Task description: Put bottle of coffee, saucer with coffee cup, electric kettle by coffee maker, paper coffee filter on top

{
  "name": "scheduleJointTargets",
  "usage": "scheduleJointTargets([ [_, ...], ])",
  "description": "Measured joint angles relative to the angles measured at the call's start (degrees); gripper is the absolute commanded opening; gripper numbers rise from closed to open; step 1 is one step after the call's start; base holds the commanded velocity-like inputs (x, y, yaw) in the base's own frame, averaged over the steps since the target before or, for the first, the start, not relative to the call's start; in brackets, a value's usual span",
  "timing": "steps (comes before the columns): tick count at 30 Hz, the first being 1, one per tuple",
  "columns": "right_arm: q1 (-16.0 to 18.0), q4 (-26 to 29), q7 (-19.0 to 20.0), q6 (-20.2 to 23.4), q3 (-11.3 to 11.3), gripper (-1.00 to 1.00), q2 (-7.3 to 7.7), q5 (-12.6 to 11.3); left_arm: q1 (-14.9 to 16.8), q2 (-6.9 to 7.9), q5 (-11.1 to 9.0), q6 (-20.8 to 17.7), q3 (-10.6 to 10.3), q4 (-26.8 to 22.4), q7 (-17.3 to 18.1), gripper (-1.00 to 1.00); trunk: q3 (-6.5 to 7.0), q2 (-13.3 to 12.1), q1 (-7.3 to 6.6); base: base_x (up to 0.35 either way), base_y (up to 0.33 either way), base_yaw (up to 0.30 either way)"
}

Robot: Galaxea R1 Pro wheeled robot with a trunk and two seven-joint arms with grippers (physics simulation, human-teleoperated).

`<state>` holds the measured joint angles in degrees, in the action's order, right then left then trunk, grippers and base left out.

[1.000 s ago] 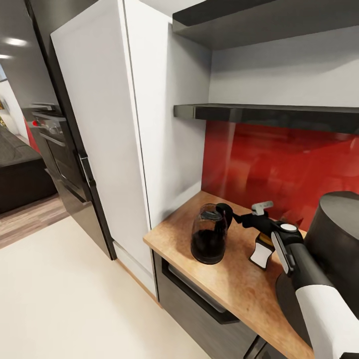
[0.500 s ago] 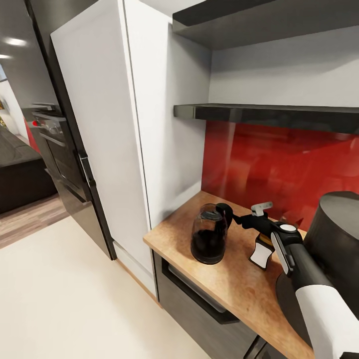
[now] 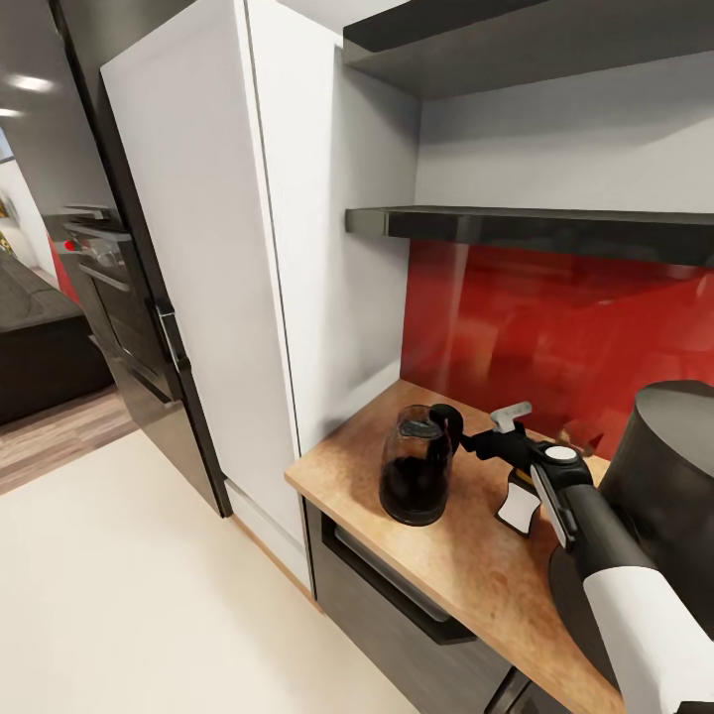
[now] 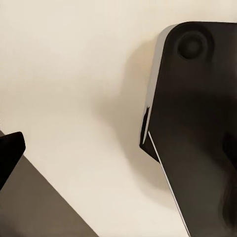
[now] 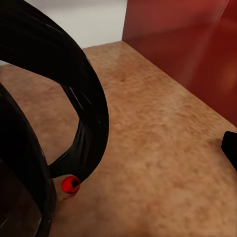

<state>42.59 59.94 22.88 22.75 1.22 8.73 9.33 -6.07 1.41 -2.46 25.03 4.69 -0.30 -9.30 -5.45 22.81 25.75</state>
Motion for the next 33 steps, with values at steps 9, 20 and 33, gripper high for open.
scheduleJointTargets([
  [9, 0.0, 0.0, 0.0, -0.1, 0.1, 1.0, 0.0, -0.1, 0.0, 0.0, 0.1, 0.0, 0.0, 0.1, 0.0, 1.0, 0.0, 0.0, 0.0, 0.0, 0.0, 0.0],
  [20, 0.0, -0.1, 0.0, -0.1, 0.0, 1.0, -0.07, -0.1, 0.0, 0.02, 0.0, 0.0, 0.0, 0.0, 0.0, 1.0, 0.0, 0.0, -0.01, 0.119, 0.0, 0.0],
  [33, 0.0, -0.4, 0.0, -0.1, 0.0, 1.0, -0.09, -0.1, 0.0, 0.0, 0.0, 0.0, 0.0, 0.0, 0.0, 1.0, 0.0, 0.0, -0.01, 0.115, 0.038, 0.0],
])
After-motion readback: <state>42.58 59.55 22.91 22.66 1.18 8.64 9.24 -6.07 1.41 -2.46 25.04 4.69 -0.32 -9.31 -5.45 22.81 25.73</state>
